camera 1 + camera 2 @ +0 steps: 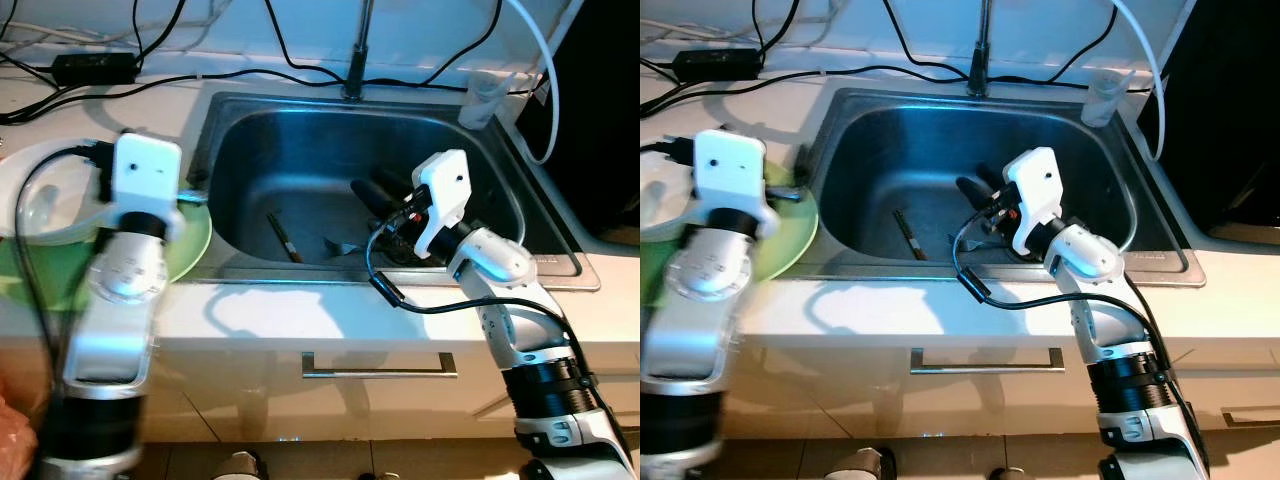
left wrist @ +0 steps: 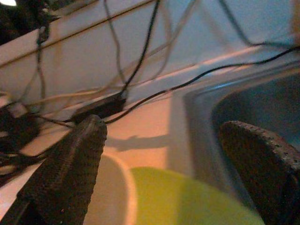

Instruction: Kitchen organization

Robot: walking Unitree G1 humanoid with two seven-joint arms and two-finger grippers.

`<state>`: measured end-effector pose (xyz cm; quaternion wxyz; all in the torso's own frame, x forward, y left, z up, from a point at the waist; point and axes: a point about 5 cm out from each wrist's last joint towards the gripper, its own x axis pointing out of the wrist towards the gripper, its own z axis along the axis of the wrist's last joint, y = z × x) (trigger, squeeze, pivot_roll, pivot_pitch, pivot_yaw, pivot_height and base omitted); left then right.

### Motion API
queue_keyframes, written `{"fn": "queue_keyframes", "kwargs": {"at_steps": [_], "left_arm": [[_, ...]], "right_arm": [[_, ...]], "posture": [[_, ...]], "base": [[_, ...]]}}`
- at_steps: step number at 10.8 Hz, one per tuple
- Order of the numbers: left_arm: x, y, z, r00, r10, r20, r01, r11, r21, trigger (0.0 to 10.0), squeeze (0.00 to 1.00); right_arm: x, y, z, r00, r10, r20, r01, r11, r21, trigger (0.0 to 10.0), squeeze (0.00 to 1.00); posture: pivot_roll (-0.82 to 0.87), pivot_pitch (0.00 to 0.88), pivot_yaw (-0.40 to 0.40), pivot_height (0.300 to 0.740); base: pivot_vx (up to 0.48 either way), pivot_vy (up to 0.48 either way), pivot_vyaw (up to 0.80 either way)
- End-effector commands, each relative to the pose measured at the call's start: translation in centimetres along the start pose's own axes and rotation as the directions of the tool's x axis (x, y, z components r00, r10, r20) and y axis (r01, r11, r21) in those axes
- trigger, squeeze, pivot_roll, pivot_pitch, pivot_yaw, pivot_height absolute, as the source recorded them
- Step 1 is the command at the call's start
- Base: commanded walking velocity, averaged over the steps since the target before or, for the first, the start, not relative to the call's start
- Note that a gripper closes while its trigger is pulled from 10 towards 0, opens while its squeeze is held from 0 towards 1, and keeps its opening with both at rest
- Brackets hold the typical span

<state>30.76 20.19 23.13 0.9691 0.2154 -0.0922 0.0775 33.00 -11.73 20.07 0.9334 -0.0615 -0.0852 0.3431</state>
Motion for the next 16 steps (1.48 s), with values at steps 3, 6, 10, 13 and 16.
{"fn": "queue_keyframes", "kwargs": {"at_steps": [3,6,10,13,16], "left_arm": [[0.7,0.9,0.2,0.998,-0.003,-0.061,0.008,0.997,0.072,10.0,0.51],[0.6,1.7,-0.2,0.976,-0.089,-0.201,0.097,0.995,0.028,10.0,0.00],[0.4,3.4,-0.8,0.953,-0.053,-0.298,0.045,0.998,-0.035,10.0,0.00],[0.6,3.9,-0.1,0.949,-0.055,-0.309,0.039,0.998,-0.058,10.0,0.00],[0.4,3.5,-1.3,0.889,-0.175,-0.424,0.100,0.976,-0.194,10.0,0.00]], "right_arm": [[-0.4,0.3,0.2,1.000,0.021,-0.017,-0.021,1.000,-0.008,10.0,1.00],[-0.4,0.6,0.1,0.999,0.031,-0.033,-0.032,0.999,-0.016,10.0,1.00],[-0.3,0.7,-0.1,0.999,0.033,-0.041,-0.034,0.999,-0.014,10.0,1.00],[0.0,0.9,-0.1,0.999,0.038,-0.037,-0.039,0.999,-0.020,10.0,1.00],[0.2,0.8,0.0,0.999,0.033,-0.031,-0.034,0.999,-0.031,10.0,1.00]], "posture": [[0.06,0.087,-0.055,0.740],[0.08,0.096,-0.053,0.740],[0.10,0.097,-0.051,0.740],[0.10,0.094,-0.047,0.740],[0.11,0.086,-0.038,0.740]], "base": [[0.000,0.000,0.00],[0.000,0.000,0.00],[0.000,0.000,0.00],[0.000,0.000,0.00],[0.000,0.000,0.00]]}}
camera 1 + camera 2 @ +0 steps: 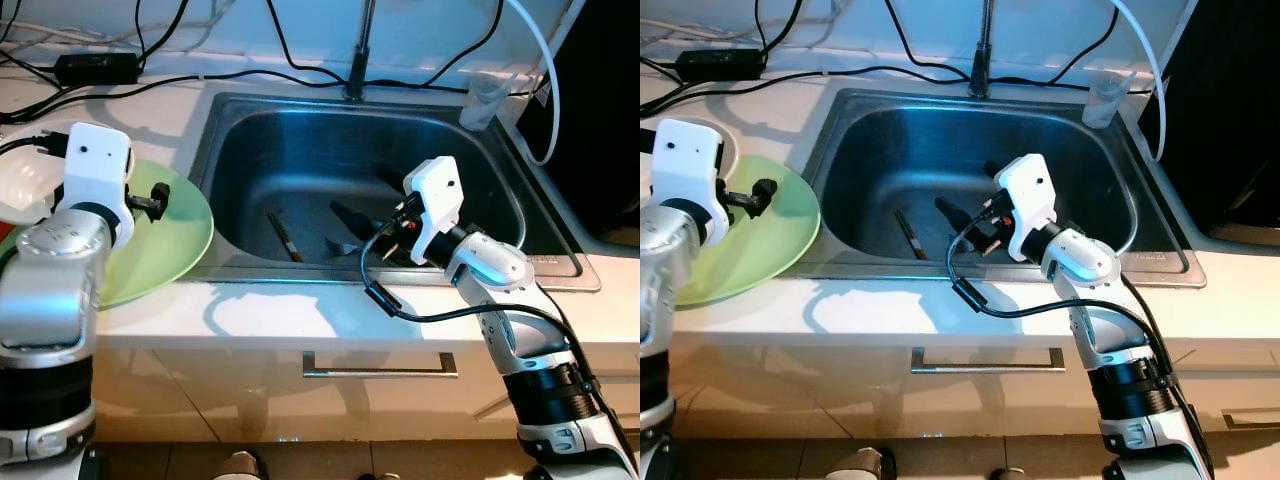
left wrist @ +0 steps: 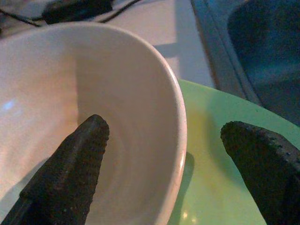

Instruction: Kitchen organization

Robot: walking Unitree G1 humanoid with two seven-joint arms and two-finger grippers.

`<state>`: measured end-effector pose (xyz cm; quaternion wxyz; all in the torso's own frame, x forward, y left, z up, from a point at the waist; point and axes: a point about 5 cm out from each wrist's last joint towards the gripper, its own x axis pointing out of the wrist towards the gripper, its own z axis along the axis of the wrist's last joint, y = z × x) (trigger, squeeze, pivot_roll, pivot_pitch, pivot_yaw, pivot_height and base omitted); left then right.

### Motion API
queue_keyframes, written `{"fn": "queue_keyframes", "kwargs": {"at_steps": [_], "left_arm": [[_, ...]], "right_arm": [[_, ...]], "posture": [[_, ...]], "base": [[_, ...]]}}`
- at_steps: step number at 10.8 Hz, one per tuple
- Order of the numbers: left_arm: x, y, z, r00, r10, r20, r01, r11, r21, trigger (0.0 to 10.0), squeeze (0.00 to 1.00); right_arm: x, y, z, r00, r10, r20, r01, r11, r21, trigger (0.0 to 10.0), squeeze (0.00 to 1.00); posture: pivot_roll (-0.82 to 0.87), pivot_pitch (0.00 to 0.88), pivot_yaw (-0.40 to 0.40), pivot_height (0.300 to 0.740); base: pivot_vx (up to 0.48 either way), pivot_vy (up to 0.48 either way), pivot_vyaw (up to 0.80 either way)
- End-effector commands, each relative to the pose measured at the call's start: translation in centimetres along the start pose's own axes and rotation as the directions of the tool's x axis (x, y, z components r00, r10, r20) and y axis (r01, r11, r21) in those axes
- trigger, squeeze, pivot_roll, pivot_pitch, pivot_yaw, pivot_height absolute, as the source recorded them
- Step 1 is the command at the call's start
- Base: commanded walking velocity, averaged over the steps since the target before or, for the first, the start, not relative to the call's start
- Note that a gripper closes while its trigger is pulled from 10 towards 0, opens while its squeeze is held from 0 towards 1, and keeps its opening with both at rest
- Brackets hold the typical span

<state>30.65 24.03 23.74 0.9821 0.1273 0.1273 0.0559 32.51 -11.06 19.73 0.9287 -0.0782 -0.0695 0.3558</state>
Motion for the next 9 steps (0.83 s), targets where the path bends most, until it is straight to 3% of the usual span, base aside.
{"fn": "queue_keyframes", "kwargs": {"at_steps": [1,2,3,4,9], "left_arm": [[0.1,-0.1,-0.3,0.999,-0.035,-0.032,0.034,0.999,-0.037,10.0,0.00],[0.2,-0.1,-0.4,0.998,-0.051,-0.038,0.049,0.997,-0.051,10.0,0.00],[0.3,-0.1,-0.8,0.996,-0.074,-0.053,0.070,0.995,-0.068,2.4,0.00],[0.3,-0.3,-1.1,0.994,-0.089,-0.065,0.084,0.993,-0.084,0.0,0.00],[0.5,-0.3,-1.7,0.991,-0.101,-0.085,0.094,0.992,-0.086,0.0,0.00]], "right_arm": [[0.1,-0.1,0.3,1.000,0.000,0.010,0.000,1.000,-0.014,10.0,1.00],[0.2,-0.1,0.3,1.000,-0.001,0.011,0.002,1.000,-0.016,10.0,1.00],[0.2,-0.1,0.3,1.000,-0.002,0.012,0.002,1.000,-0.017,10.0,1.00],[0.2,-0.1,0.3,1.000,-0.003,0.014,0.003,1.000,-0.018,10.0,1.00],[0.2,-0.1,0.4,1.000,-0.003,0.016,0.004,1.000,-0.020,10.0,1.00]], "posture": [[0.11,0.085,-0.037,0.740],[0.11,0.082,-0.035,0.740],[0.10,0.081,-0.035,0.740],[0.10,0.079,-0.034,0.740],[0.10,0.079,-0.034,0.740]], "base": [[0.000,0.000,0.00],[0.000,0.000,0.00],[0.000,0.000,0.00],[0.000,0.000,0.00],[0.000,0.000,0.00]]}}
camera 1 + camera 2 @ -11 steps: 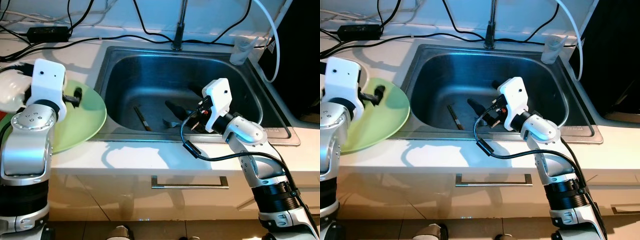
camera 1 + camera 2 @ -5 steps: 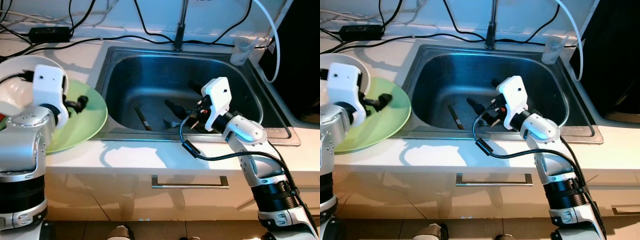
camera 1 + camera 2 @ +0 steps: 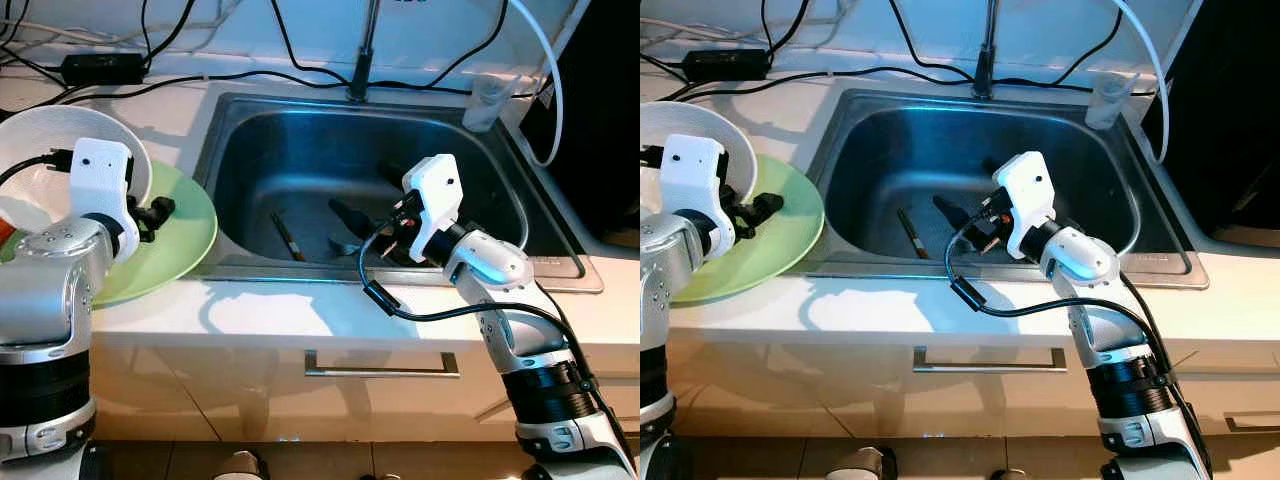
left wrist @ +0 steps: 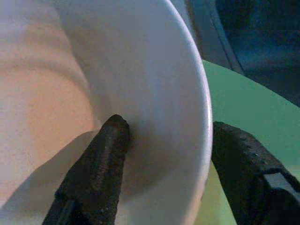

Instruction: Kitchen organization

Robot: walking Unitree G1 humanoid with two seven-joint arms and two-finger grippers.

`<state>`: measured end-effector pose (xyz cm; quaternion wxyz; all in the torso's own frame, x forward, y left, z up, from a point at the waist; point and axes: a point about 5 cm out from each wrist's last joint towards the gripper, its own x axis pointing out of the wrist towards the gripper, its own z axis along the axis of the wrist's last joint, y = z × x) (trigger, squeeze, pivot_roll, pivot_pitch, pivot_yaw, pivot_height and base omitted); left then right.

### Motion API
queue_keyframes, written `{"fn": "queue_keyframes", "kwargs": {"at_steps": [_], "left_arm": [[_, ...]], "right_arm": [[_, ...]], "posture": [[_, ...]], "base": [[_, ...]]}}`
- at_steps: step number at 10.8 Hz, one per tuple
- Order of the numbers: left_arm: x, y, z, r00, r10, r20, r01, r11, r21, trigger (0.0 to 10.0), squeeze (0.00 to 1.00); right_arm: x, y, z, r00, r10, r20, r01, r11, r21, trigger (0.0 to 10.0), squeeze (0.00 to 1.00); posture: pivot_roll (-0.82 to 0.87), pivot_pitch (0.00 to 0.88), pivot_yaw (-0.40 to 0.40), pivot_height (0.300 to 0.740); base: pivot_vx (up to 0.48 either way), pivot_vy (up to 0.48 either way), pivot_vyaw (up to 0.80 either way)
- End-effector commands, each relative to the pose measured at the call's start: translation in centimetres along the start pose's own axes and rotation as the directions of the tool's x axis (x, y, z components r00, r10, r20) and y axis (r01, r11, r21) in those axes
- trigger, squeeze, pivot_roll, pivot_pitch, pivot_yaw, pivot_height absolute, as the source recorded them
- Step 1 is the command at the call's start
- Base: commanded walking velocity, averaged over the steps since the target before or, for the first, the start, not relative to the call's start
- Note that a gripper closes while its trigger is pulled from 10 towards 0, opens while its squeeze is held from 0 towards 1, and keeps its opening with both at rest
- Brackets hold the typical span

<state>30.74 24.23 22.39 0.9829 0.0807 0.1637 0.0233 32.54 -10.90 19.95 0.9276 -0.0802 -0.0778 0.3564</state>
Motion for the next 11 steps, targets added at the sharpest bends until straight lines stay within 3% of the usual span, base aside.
{"fn": "queue_keyframes", "kwargs": {"at_steps": [1,4,6,8,11], "left_arm": [[0.1,-0.1,-0.4,1.000,-0.006,-0.017,0.006,1.000,0.016,0.0,0.00],[0.3,-0.1,-0.7,1.000,0.005,-0.009,-0.005,0.999,0.032,0.0,0.00],[0.3,-0.3,-0.7,1.000,0.006,0.004,-0.007,0.999,0.042,0.0,0.00],[0.3,-0.1,-0.5,1.000,0.015,0.015,-0.015,0.999,0.038,0.0,0.00],[0.4,-0.4,-0.4,1.000,0.008,0.025,-0.009,0.999,0.038,0.0,0.00]], "right_arm": [[0.1,-0.1,0.1,1.000,-0.004,0.002,0.004,1.000,-0.009,10.0,1.00],[-0.3,1.2,0.9,0.990,0.125,0.070,-0.134,0.981,0.139,10.0,1.00],[-0.2,1.1,1.3,0.987,0.140,0.080,-0.149,0.980,0.131,10.0,1.00],[-0.3,1.0,1.3,0.987,0.140,0.079,-0.150,0.980,0.132,10.0,1.00],[-0.3,0.6,1.2,0.992,0.096,0.082,-0.108,0.984,0.144,10.0,1.00]], "posture": [[0.10,0.080,-0.034,0.740],[0.10,0.081,-0.036,0.740],[0.10,0.090,-0.040,0.740],[0.10,0.081,-0.041,0.740],[0.10,0.074,-0.034,0.740]], "base": [[0.000,0.000,0.00],[0.000,0.000,0.00],[0.000,0.000,0.00],[0.000,0.000,0.80],[0.000,0.000,0.00]]}}
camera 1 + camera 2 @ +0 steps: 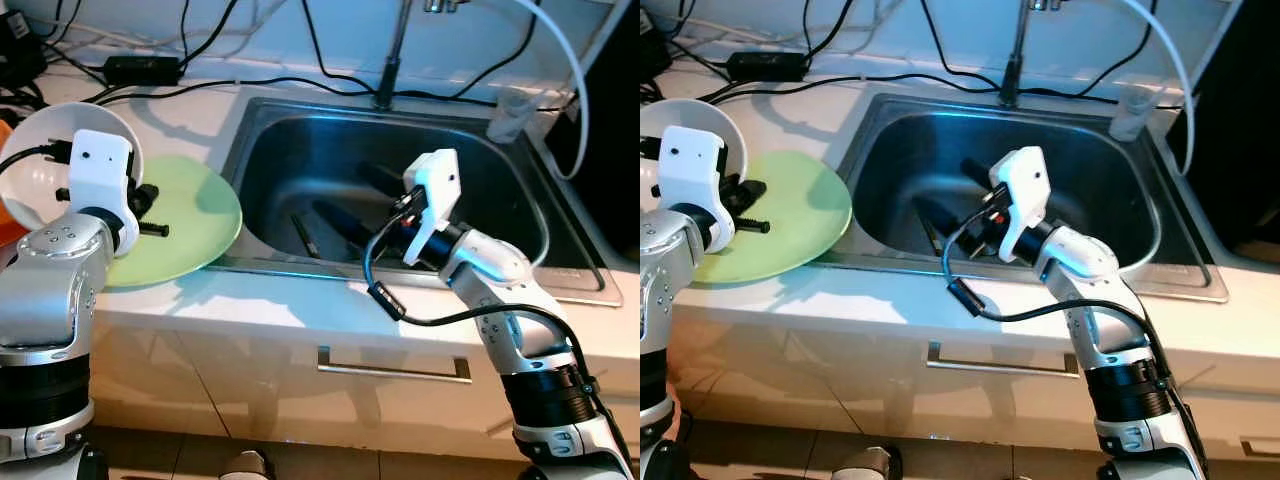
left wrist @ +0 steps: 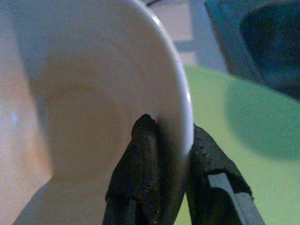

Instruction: Kitchen organization

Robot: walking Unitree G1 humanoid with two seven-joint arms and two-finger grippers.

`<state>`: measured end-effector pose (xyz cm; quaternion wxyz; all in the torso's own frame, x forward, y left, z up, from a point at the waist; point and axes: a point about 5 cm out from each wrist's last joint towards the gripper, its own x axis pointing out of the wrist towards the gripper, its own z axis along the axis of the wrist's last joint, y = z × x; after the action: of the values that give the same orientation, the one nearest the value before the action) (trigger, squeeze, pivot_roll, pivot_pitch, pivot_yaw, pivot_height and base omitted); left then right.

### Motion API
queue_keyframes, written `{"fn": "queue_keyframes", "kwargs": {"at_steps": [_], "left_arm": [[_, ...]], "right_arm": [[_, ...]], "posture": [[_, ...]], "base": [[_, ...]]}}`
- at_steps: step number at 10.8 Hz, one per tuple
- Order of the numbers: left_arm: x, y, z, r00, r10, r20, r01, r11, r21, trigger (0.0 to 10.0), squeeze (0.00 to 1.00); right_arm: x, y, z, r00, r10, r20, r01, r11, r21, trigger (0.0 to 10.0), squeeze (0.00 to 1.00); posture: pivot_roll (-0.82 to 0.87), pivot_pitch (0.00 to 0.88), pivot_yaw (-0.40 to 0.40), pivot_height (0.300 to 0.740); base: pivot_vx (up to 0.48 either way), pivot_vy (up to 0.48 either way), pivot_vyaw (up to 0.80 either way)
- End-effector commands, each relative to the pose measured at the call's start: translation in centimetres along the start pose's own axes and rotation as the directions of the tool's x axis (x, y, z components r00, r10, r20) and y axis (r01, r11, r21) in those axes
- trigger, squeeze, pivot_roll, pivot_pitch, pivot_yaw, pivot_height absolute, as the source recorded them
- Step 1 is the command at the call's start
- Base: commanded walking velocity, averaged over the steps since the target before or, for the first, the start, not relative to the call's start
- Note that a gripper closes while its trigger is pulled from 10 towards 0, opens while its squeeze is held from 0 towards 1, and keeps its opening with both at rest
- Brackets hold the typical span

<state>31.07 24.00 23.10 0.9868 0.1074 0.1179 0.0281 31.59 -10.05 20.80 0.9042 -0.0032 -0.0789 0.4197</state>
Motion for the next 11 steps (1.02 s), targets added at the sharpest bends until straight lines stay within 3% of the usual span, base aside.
{"fn": "queue_keyframes", "kwargs": {"at_steps": [1,5,8,10,11], "left_arm": [[0.3,-0.4,-1.1,0.998,-0.020,-0.064,0.019,1.000,-0.010,0.0,0.00],[0.5,-1.0,-0.9,0.998,-0.058,-0.002,0.057,0.998,-0.033,0.0,0.00],[0.6,-1.8,-1.0,0.997,-0.080,0.022,0.080,0.997,-0.006,0.0,0.00],[0.7,-2.3,0.2,0.989,-0.074,0.128,0.066,0.996,0.065,0.0,0.00],[0.7,-3.7,0.7,0.974,-0.106,0.201,0.089,0.992,0.091,0.0,0.00]], "right_arm": [[-0.4,-0.5,0.1,1.000,-0.026,0.002,0.026,1.000,-0.003,10.0,1.00],[-0.3,-0.6,0.2,0.999,-0.045,0.002,0.045,0.999,-0.020,10.0,1.00],[-0.4,-0.7,0.3,0.998,-0.056,0.002,0.056,0.998,-0.032,10.0,1.00],[-0.3,-0.9,0.4,0.997,-0.072,0.006,0.072,0.997,-0.035,10.0,0.99],[-0.1,-1.1,0.5,0.995,-0.100,0.028,0.100,0.995,-0.015,10.0,0.98]], "posture": [[0.10,0.073,-0.033,0.740],[0.09,0.072,-0.036,0.740],[0.09,0.072,-0.034,0.740],[0.09,0.072,-0.035,0.740],[0.08,0.070,-0.037,0.740]], "base": [[0.000,0.000,0.00],[0.000,0.000,0.00],[0.000,0.000,0.00],[0.000,0.000,0.00],[0.000,0.000,0.00]]}}
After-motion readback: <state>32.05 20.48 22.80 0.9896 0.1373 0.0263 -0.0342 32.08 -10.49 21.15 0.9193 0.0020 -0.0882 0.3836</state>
